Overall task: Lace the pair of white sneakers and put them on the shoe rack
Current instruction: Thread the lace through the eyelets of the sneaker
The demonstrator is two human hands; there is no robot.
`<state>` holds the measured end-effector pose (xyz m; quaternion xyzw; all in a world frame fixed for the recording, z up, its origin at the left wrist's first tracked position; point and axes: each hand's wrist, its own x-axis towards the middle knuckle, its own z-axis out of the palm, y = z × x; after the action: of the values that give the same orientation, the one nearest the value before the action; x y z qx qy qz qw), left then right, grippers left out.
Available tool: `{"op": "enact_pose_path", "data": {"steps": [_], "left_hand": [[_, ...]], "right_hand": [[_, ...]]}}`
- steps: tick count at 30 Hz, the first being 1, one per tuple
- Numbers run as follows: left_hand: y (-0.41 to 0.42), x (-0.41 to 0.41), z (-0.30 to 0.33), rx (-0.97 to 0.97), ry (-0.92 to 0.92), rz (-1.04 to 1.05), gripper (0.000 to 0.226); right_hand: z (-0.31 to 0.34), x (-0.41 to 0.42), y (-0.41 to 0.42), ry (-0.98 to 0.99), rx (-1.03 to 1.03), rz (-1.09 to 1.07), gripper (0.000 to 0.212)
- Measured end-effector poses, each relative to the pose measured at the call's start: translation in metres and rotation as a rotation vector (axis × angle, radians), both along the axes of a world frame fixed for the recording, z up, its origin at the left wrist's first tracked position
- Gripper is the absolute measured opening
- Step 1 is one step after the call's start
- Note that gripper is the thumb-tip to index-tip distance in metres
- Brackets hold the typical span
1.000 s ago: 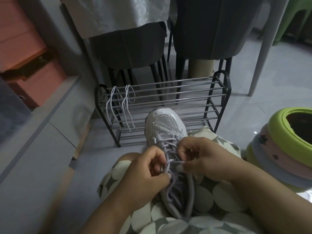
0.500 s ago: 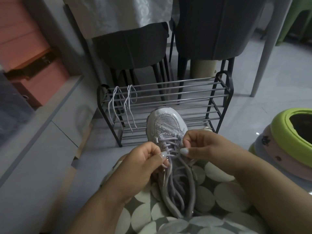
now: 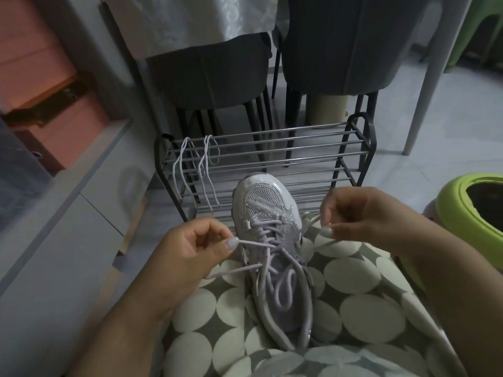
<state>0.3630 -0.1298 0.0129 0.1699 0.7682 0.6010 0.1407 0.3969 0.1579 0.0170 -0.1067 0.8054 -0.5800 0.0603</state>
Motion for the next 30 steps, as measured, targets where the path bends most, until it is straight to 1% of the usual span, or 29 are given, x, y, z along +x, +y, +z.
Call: {"op": "enact_pose_path", "data": {"steps": [2,4,6,8,10,11,13,15,17,20,22,23,24,25,26,28,29,30], "left_hand": [[-0.001,-0.002,-0.005,-0.233,0.157,-0.053,0.023],[0.002,-0.002,-0.012,-0.383,0.212,-0.107,0.034],[0.008,0.001,-0.019,-0.469,0.246,-0.129,0.037],[0.010,0.001,-0.022,-0.477,0.245,-0.132,0.036],[0.008,-0.001,-0.020,-0.462,0.235,-0.144,0.035],[0.005,-0.003,-0.018,-0.445,0.238,-0.120,0.036],[-0.002,-0.008,-0.014,-0.385,0.255,0.014,0.032],[-0.008,-0.010,-0.012,-0.328,0.247,0.160,0.025],[-0.009,-0.011,-0.013,-0.359,0.226,0.201,0.025],[-0.002,-0.005,-0.019,-0.434,0.198,0.168,0.019],[0.003,-0.001,-0.020,-0.423,0.241,0.157,0.016],[0.005,0.001,-0.020,-0.400,0.269,0.145,0.015],[0.007,0.004,-0.019,-0.372,0.292,0.132,0.013],[0.009,0.006,-0.019,-0.374,0.315,0.114,0.008],[0.011,0.008,-0.020,-0.408,0.344,0.084,0.009],[0.013,0.010,-0.027,-0.524,0.413,0.008,0.034],[0.015,0.010,-0.029,-0.567,0.434,-0.013,0.042],[0.017,0.010,-0.031,-0.584,0.444,-0.025,0.044]], "right_hand": [[0.000,0.000,0.001,0.099,0.301,-0.002,0.035],[-0.003,0.002,-0.006,0.102,0.475,0.022,0.038],[-0.008,0.005,-0.016,0.079,0.590,0.057,0.039],[-0.014,0.005,-0.020,0.089,0.601,0.069,0.034],[-0.017,0.004,-0.018,0.082,0.503,0.027,0.029],[-0.017,0.003,-0.014,0.089,0.439,-0.029,0.027],[-0.018,0.001,-0.005,0.140,0.342,-0.196,0.021],[-0.019,-0.003,0.004,0.170,0.309,-0.357,0.019],[-0.020,-0.004,0.005,0.164,0.319,-0.414,0.020],[-0.024,0.000,-0.007,0.174,0.385,-0.360,0.020],[-0.028,0.002,-0.016,0.239,0.466,-0.363,0.015],[-0.028,0.004,-0.019,0.288,0.494,-0.374,0.016],[-0.028,0.005,-0.021,0.342,0.514,-0.370,0.023],[-0.027,0.007,-0.023,0.390,0.532,-0.339,0.029],[-0.027,0.008,-0.025,0.428,0.553,-0.285,0.033],[-0.028,0.011,-0.031,0.449,0.614,-0.154,0.034],[-0.029,0.010,-0.034,0.451,0.662,-0.095,0.036],[-0.031,0.009,-0.035,0.453,0.704,-0.047,0.040]]}}
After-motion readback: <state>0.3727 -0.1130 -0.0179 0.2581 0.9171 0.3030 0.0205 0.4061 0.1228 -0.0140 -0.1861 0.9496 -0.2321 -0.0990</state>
